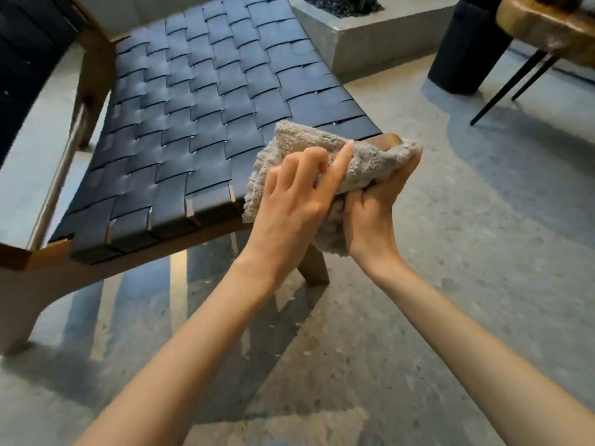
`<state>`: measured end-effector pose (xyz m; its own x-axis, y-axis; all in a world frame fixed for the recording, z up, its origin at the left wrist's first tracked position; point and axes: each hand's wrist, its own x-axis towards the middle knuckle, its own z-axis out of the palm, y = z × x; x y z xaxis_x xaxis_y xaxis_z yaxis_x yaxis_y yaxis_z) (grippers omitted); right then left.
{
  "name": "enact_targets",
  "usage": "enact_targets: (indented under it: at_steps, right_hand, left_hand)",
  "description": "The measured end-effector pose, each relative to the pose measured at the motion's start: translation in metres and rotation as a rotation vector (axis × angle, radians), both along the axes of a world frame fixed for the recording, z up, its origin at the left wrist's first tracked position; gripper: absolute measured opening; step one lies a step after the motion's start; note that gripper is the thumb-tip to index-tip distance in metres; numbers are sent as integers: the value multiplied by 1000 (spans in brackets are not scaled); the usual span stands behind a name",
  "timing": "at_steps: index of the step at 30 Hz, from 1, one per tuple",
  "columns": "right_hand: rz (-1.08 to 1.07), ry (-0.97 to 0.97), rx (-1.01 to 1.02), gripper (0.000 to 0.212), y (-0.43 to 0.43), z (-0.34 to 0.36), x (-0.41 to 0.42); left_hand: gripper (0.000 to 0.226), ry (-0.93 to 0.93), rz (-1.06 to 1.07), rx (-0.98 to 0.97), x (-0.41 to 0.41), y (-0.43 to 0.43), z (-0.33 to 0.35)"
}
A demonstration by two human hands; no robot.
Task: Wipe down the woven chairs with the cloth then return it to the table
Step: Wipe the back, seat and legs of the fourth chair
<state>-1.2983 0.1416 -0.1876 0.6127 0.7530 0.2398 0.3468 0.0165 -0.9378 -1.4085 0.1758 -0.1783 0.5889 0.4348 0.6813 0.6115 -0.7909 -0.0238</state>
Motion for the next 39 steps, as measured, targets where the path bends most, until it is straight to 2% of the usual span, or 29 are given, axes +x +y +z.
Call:
enact_targets:
  at_steps: [3,6,7,10,12,15,19,23,25,32,35,39]
  right_hand:
    - [-34,1,20,95,0,-9,-24]
    - [66,53,54,117,-7,-21,-60]
    - [77,36,60,113,-8,-25,-71]
    - [4,-204,105,82,-9,-39,-86]
    - [-30,-271,120,76,-10,-50,-86]
    - [-120,-475,102,76,-13,-58,-93]
    - [-63,-521,202,69,-8,-64,-119]
    - [131,-446,301,59,2,-71,-152]
    - [195,-433,296,46,5,-73,-168]
    - [435,-510,198,37,13,-76,-216]
    - [498,-530,214,40,10,-75,-212]
    - [321,-484,361,38,-7,-86,-177]
  left_hand:
    - [57,2,21,-23,-17,-3,-8]
    - [59,-20,65,-17,-44,-3,-20]
    - [60,-32,81,-9,-54,-2,-25]
    - [70,-49,116,45,-81,2,-36]
    - [77,-43,139,53,-95,3,-41]
    - [84,-63,153,22,-111,3,-47]
    - [76,-119,210,17,-140,6,-56]
    - [76,-133,289,-34,-183,8,-68]
    - [73,-149,338,-54,-202,10,-72]
    - [67,-269,443,-137,-253,9,-86]
    - [69,-385,432,-153,-252,-1,-93]
    - [48,-690,242,-299,-216,-28,-109]
